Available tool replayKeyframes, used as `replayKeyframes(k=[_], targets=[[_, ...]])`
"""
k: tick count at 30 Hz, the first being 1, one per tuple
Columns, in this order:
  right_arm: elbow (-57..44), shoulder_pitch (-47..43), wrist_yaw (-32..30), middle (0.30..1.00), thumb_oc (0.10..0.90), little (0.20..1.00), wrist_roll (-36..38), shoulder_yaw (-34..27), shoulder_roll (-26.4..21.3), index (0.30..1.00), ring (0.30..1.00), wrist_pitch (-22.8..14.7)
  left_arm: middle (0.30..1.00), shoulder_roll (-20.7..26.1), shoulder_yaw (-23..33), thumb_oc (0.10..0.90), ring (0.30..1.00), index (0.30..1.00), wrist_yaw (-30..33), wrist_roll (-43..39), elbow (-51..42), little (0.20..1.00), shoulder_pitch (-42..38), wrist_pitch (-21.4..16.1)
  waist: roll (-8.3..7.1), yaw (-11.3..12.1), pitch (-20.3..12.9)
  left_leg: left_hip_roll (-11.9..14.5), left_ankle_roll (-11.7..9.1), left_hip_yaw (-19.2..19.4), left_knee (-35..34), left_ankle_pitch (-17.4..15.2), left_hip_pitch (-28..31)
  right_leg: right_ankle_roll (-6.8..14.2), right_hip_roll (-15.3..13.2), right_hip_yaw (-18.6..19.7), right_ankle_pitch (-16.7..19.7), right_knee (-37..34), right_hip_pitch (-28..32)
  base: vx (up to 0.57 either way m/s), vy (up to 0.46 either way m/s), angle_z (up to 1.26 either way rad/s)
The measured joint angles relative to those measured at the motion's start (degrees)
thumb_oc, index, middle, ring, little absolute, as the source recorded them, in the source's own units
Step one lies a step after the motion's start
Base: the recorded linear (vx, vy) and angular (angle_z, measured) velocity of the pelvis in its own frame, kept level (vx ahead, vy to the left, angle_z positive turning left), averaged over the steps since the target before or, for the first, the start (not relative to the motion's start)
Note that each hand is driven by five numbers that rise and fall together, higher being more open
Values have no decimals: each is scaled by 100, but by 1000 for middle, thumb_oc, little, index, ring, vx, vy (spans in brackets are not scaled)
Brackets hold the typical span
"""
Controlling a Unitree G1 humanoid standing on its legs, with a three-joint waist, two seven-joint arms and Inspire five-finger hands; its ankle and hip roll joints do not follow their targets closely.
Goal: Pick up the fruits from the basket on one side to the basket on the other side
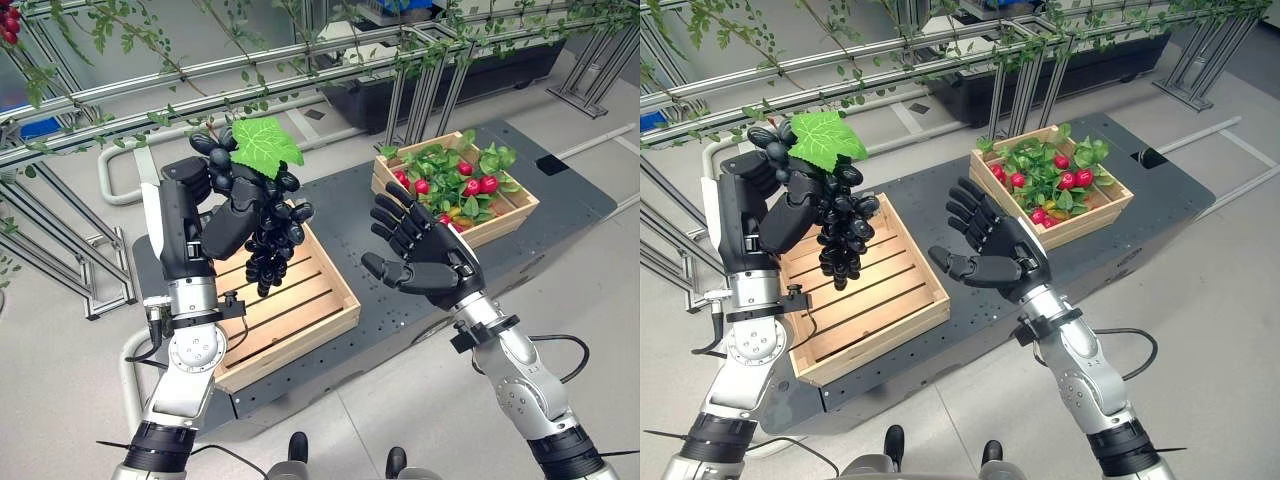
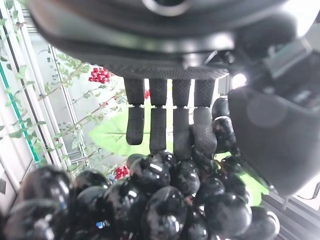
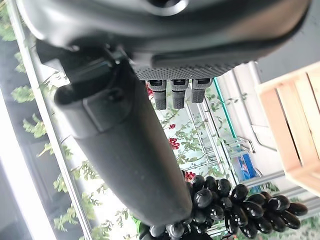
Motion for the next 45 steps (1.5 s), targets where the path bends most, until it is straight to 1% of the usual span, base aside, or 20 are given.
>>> replayKeyframes(k=[3,6,8,10,15,18,20,22,27,29,34,40,42,43,45], targets=[[0,0,-1,900,800,900,-1,60,120,900,900,106,300,2,-118,400,300,300,-25,-30,0,300,-1,0,-49,-1,-30,0,0,4,0,0,1,0,0,2,0,0,-1,0,0,0],[0,-1,-2,900,800,900,-23,300,124,900,900,113,300,3,-280,400,300,300,-32,-91,-1,300,-1,0,-84,1,-58,0,0,5,0,0,3,0,-1,3,0,0,-1,0,0,0],[-1,-21,-3,900,800,900,-22,439,128,900,900,136,300,3,-334,400,300,300,-39,-131,-6,300,-1,1,-84,2,-59,0,1,6,0,0,4,0,-1,4,0,0,-1,0,0,0],[-1,-27,-7,900,800,900,-22,540,199,900,900,241,300,3,-430,400,300,300,-47,-213,-16,300,-9,1,-84,13,-62,3,0,6,0,0,3,0,1,4,0,0,0,0,0,0],[-1,-43,-35,900,800,900,-31,746,325,900,900,281,300,-5,-531,400,300,300,-148,-304,-116,300,-8,3,-85,28,-63,1,1,3,0,0,2,-1,-1,2,0,0,0,0,0,0],[1,-53,-164,900,800,900,-63,767,342,900,900,281,300,-6,-640,400,300,300,-302,-548,-303,300,-9,5,-85,54,-63,0,1,3,1,1,3,0,-1,2,0,0,0,0,0,0],[2,-95,-242,900,800,900,-242,841,343,900,900,281,300,3,-727,400,300,300,-403,-630,-393,300,-13,7,-84,59,-65,0,1,3,1,1,3,-1,-1,2,0,0,0,0,0,0],[2,-144,-255,900,800,900,-272,931,359,900,900,281,300,4,-799,400,300,300,-658,-749,-445,300,-22,46,-82,59,-67,0,1,3,1,1,4,-1,-1,2,0,0,1,0,0,0],[2,-235,-315,900,800,900,-307,928,363,900,900,278,300,30,-947,400,300,300,-1076,-973,-450,300,-23,143,-81,58,-70,0,1,5,1,1,4,-1,-1,2,0,0,1,0,0,0],[2,-244,-383,900,800,900,-537,927,363,900,900,264,300,43,-948,400,300,300,-1236,-1106,-469,300,-23,191,-80,59,-70,0,1,5,1,1,7,-1,-2,5,0,0,1,0,0,0],[2,-245,-532,900,800,900,-913,926,365,900,900,216,300,45,-960,400,300,300,-1437,-1196,-482,300,-23,304,-78,46,-71,0,1,11,1,1,8,-1,-2,10,0,0,-1,0,0,0],[3,-245,-533,900,800,900,-911,930,361,900,900,216,300,63,-1160,400,300,300,-1663,-1361,-519,300,-24,389,-77,48,-72,0,1,24,1,1,10,-1,-2,12,0,0,-1,0,0,0],[3,-245,-532,684,656,684,-908,930,361,684,684,216,300,63,-1175,400,300,300,-1735,-1366,-522,300,-24,392,-76,43,-72,1,1,26,1,1,13,-1,-2,17,0,0,-1,0,0,0],[3,-245,-532,300,400,300,-903,930,358,300,300,216,300,63,-1175,400,300,300,-1777,-1393,-522,300,-24,398,-75,45,-73,1,1,27,1,1,15,-1,-2,19,1,0,-1,0,0,0],[3,-244,-531,300,400,300,-901,941,336,300,300,216,300,63,-1174,400,300,300,-1820,-1435,-522,300,-25,409,-74,39,-74,1,1,27,1,1,18,-1,-1,24,1,0,-1,0,0,0]])
